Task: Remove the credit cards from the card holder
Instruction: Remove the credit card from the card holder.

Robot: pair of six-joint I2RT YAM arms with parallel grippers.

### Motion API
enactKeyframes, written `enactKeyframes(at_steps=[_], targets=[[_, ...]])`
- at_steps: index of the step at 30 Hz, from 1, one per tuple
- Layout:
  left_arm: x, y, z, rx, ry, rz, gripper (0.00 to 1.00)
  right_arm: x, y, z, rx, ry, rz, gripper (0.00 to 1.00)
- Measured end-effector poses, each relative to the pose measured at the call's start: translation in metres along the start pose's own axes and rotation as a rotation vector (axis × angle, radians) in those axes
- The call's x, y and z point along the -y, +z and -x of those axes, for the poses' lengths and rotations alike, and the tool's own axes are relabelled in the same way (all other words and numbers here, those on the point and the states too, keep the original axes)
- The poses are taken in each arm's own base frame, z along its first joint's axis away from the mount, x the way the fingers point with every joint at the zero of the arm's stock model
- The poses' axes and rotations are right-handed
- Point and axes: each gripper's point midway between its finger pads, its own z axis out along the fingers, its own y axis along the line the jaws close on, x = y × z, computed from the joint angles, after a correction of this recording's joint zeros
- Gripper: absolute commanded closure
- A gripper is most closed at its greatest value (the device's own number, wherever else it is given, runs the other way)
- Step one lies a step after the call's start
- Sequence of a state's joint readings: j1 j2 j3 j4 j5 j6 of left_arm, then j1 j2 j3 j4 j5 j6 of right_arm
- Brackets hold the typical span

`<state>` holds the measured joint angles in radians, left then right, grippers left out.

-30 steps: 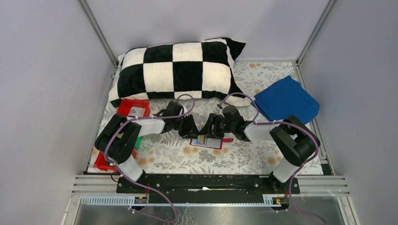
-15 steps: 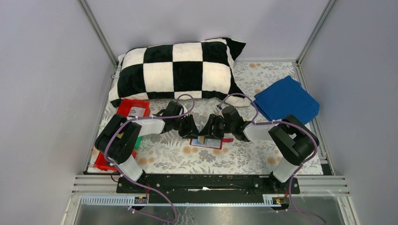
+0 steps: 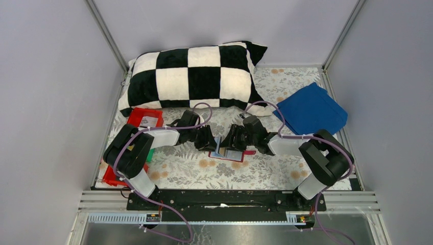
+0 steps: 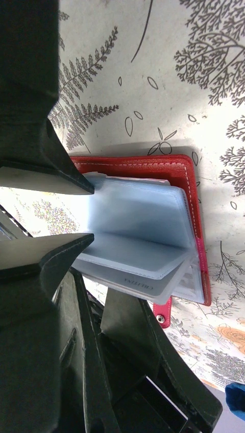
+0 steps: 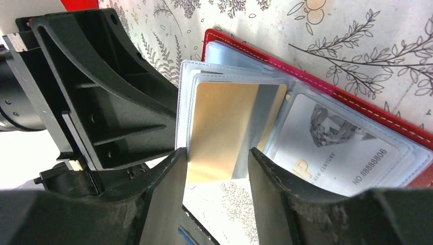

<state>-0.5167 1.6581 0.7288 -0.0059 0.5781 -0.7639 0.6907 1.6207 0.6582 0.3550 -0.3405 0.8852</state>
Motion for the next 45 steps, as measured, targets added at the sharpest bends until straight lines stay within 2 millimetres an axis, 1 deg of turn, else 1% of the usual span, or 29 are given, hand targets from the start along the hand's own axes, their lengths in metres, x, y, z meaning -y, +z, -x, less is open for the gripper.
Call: enactKeyframes(at_steps=[9,15,23,27,38,42,45], targets=[[0.0,0.0,0.0,-0.001,0.004,0.0,0.62,0.003,-0.013,0.002,0.036,-0.016,-0.026,0.47],[0.0,0.0,0.0,-0.001,0.004,0.0,0.62,0.01,-0.026,0.002,0.07,-0.035,-0.064,0.47],[0.0,0.0,0.0,-0.001,0.005,0.0,0.62,0.036,-0.046,-0.003,0.098,-0.069,-0.183,0.46],[0.001,0.0,0.0,-0.001,0.006,-0.001,0.62,0.042,-0.053,-0.002,0.113,-0.087,-0.215,0.46],[0.001,0.0,-0.001,-0.005,0.009,0.0,0.62,0.04,-0.055,-0.001,0.11,-0.104,-0.215,0.47],[0.002,0.0,-0.001,-0.006,0.01,-0.001,0.62,0.033,-0.05,0.002,0.109,-0.102,-0.194,0.53],[0.001,0.0,-0.001,-0.005,0.009,0.003,0.62,0.029,-0.044,0.003,0.102,-0.093,-0.172,0.6]])
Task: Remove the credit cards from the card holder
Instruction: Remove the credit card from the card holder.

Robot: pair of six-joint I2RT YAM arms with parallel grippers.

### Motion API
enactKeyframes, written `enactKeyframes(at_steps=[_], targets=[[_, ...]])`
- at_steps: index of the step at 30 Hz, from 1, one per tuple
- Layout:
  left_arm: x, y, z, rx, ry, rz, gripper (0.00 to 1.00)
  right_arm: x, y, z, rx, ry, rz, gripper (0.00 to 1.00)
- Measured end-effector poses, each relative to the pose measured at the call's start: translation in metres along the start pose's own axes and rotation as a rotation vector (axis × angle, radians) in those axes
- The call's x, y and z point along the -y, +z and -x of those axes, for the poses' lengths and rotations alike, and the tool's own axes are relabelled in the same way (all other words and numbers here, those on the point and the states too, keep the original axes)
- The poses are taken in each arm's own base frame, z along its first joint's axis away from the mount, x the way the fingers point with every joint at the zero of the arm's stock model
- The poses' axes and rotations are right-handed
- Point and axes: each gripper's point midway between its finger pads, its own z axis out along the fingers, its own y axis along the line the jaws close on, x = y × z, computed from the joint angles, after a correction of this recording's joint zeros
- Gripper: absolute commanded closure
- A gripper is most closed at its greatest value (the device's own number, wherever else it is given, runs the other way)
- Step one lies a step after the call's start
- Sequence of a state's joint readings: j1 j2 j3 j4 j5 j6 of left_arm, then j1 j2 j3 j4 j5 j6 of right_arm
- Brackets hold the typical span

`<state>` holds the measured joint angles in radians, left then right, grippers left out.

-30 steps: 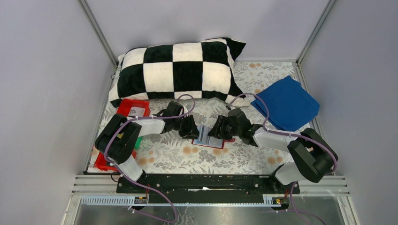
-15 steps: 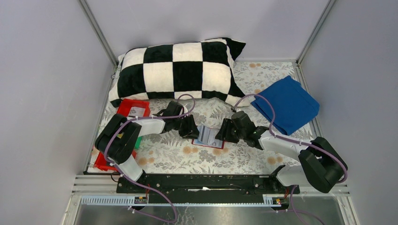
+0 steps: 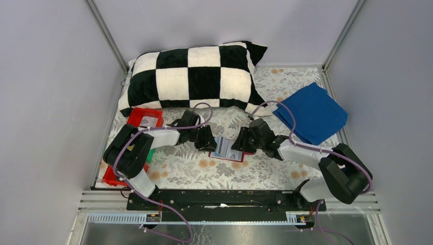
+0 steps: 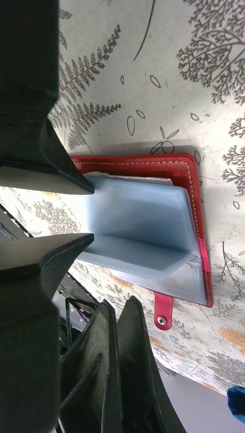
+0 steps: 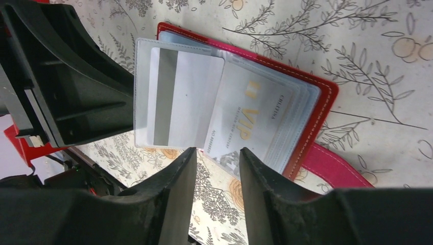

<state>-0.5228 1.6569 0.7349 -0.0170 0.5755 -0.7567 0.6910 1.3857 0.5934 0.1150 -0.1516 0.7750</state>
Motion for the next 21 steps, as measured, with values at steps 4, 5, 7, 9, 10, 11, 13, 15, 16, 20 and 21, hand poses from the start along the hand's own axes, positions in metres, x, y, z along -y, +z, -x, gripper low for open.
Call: enactKeyframes(at_steps=[4,5,7,9,10,11,13,15,16,20,21], targets=[[-0.001,-0.002,-0.002,-0.004,-0.006,0.011,0.62,-0.007,0.007,0.001,-0.011,0.019,0.028,0.68],[-0.001,-0.002,-0.002,-0.003,-0.006,0.014,0.62,-0.01,0.009,0.002,-0.015,0.022,0.036,0.69],[-0.001,-0.004,-0.002,-0.003,-0.005,0.019,0.62,-0.015,0.014,0.004,-0.022,0.027,0.054,0.71],[0.0,-0.005,-0.002,0.001,-0.002,0.02,0.61,-0.02,0.018,0.005,-0.027,0.031,0.072,0.72],[0.0,-0.006,-0.001,0.004,0.001,0.02,0.61,-0.021,0.019,0.004,-0.033,0.034,0.079,0.73],[0.001,-0.007,-0.001,0.007,0.003,0.019,0.61,-0.021,0.021,0.004,-0.037,0.036,0.082,0.74],[0.004,-0.009,0.0,0.013,0.008,0.012,0.61,-0.022,0.026,0.001,-0.054,0.046,0.089,0.74],[0.007,-0.009,0.001,0.015,0.013,-0.001,0.61,-0.021,0.031,-0.001,-0.065,0.054,0.089,0.75],[0.008,-0.009,0.001,0.015,0.014,-0.007,0.61,-0.019,0.033,-0.002,-0.069,0.059,0.085,0.76],[0.013,-0.009,0.002,0.016,0.018,-0.031,0.61,-0.015,0.038,-0.006,-0.082,0.076,0.071,0.76],[0.014,-0.009,0.003,0.016,0.02,-0.038,0.61,-0.015,0.038,-0.006,-0.081,0.079,0.072,0.76]])
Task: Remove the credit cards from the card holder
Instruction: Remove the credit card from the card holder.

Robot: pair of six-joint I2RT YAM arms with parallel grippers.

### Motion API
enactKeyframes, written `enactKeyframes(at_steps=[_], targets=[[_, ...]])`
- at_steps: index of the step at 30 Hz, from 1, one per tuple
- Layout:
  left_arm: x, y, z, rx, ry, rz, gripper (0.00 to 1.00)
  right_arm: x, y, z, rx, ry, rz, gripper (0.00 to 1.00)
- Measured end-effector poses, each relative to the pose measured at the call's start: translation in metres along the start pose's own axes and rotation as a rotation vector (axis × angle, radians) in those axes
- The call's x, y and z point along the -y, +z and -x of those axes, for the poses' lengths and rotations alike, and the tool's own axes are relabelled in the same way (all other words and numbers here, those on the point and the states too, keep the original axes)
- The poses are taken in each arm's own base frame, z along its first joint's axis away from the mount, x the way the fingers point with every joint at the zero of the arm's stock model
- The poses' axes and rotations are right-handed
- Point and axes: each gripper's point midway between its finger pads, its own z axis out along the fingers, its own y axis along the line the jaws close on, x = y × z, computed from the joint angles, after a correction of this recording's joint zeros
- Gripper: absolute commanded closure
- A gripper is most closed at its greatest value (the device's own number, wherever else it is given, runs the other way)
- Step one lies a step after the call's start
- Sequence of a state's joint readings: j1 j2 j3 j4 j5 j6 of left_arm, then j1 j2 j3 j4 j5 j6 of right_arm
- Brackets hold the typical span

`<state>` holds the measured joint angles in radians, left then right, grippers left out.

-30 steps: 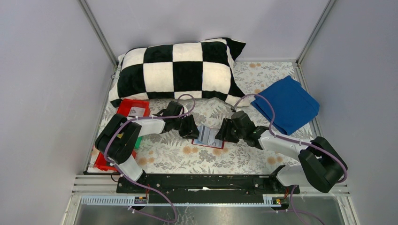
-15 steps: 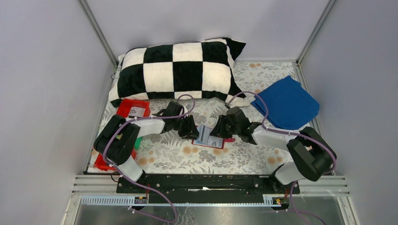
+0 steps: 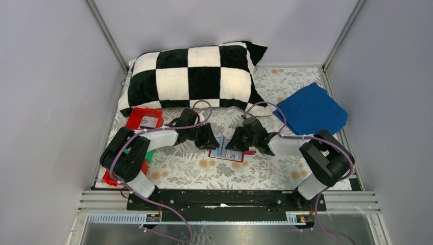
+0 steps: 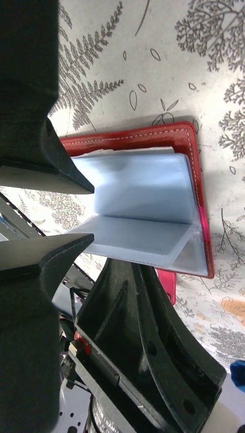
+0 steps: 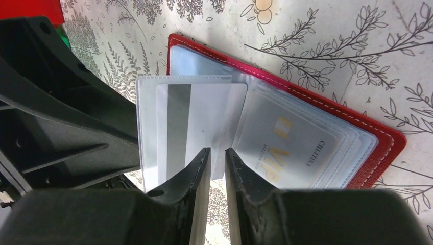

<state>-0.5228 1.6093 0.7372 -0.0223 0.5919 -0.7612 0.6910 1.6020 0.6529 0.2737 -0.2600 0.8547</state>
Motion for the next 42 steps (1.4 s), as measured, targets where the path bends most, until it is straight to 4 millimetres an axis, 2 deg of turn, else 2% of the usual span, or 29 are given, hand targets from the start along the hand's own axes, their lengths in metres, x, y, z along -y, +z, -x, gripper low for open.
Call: enactKeyframes(at_steps=[6,21,25,27,30,33,37,42], targets=[[0.006,0.0,0.0,0.002,-0.003,-0.034,0.6,0.002,0.0,0.0,0.005,0.008,-0.007,0.78],[0.029,-0.006,0.009,0.047,0.027,-0.136,0.39,0.009,0.0,-0.002,0.005,0.012,-0.032,0.8],[0.033,-0.007,0.007,0.047,0.031,-0.166,0.4,0.01,0.0,-0.003,0.006,0.012,-0.033,0.8],[0.035,-0.008,0.007,0.045,0.033,-0.175,0.44,0.01,0.0,-0.003,0.006,0.012,-0.033,0.8],[0.037,-0.008,0.008,0.048,0.034,-0.184,0.61,0.01,0.0,-0.003,0.006,0.012,-0.033,0.8],[0.036,-0.007,0.008,0.05,0.034,-0.18,0.73,0.01,-0.001,-0.002,0.011,0.011,-0.035,0.8],[0.027,-0.003,0.005,0.036,0.026,-0.148,1.0,0.012,-0.004,-0.004,0.011,0.011,-0.039,0.8],[0.008,0.002,0.004,0.017,0.018,-0.05,1.0,0.013,-0.005,-0.005,0.006,0.003,-0.045,0.8]])
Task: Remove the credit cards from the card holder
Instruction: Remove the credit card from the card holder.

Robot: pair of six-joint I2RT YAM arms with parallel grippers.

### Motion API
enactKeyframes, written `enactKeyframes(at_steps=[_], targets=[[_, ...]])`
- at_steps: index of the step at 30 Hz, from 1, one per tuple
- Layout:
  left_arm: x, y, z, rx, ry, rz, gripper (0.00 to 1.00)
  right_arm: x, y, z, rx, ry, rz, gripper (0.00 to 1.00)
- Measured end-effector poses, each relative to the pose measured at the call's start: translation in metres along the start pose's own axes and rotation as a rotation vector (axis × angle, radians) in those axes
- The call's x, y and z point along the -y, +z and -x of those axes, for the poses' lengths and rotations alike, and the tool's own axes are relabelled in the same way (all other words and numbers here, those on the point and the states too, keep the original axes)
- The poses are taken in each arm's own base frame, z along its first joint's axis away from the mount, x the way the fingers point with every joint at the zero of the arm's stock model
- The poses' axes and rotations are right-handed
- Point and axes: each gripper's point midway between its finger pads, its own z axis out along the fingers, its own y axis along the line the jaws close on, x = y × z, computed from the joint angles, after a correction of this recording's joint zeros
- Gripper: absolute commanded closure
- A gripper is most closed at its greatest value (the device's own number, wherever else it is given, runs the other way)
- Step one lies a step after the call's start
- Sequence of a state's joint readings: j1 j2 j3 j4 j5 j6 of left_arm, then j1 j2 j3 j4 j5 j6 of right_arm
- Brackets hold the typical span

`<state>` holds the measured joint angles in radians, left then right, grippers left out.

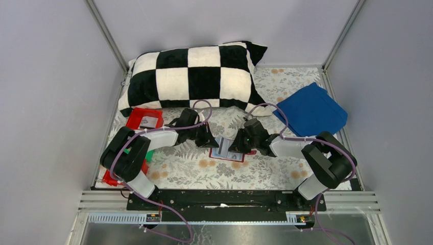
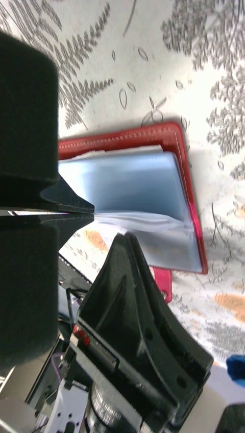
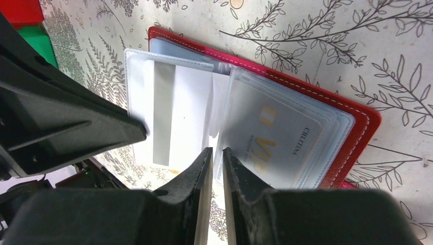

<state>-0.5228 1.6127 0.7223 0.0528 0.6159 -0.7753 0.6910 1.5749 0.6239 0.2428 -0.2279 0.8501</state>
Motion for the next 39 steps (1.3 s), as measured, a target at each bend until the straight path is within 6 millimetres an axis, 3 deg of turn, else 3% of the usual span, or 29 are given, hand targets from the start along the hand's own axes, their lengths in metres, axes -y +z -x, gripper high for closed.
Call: enactKeyframes(at_steps=[5,11,14,17,20,24,27,30,34,39], targets=[[-0.018,-0.002,0.003,0.02,-0.011,0.098,1.0,0.002,-0.002,-0.001,0.002,0.001,-0.004,0.8],[-0.036,-0.005,0.004,0.038,-0.031,0.187,0.86,0.005,-0.005,-0.002,0.003,-0.003,-0.005,0.8],[-0.046,-0.009,0.005,0.054,-0.038,0.243,0.74,0.006,-0.007,-0.002,0.001,-0.012,-0.009,0.8],[-0.051,-0.018,0.008,0.082,-0.029,0.301,0.71,0.006,-0.01,-0.003,-0.002,-0.018,-0.014,0.8],[-0.041,-0.03,0.019,0.132,-0.001,0.313,0.72,0.001,-0.012,0.0,0.002,-0.021,-0.008,0.76],[-0.011,-0.037,0.032,0.186,0.058,0.263,0.72,-0.012,-0.013,0.009,0.022,-0.025,0.022,0.72],[0.012,-0.03,0.032,0.174,0.097,0.185,0.73,-0.022,-0.012,0.014,0.03,-0.017,0.059,0.72],[0.019,-0.02,0.025,0.131,0.099,0.133,0.74,-0.027,-0.006,0.014,0.02,0.005,0.085,0.69],[-0.003,0.0,0.015,0.066,0.05,0.154,0.74,-0.021,0.004,0.009,-0.004,0.043,0.076,0.64],[-0.026,0.009,0.001,0.021,0.005,0.195,0.75,-0.012,0.007,0.003,-0.009,0.076,0.061,0.6]])
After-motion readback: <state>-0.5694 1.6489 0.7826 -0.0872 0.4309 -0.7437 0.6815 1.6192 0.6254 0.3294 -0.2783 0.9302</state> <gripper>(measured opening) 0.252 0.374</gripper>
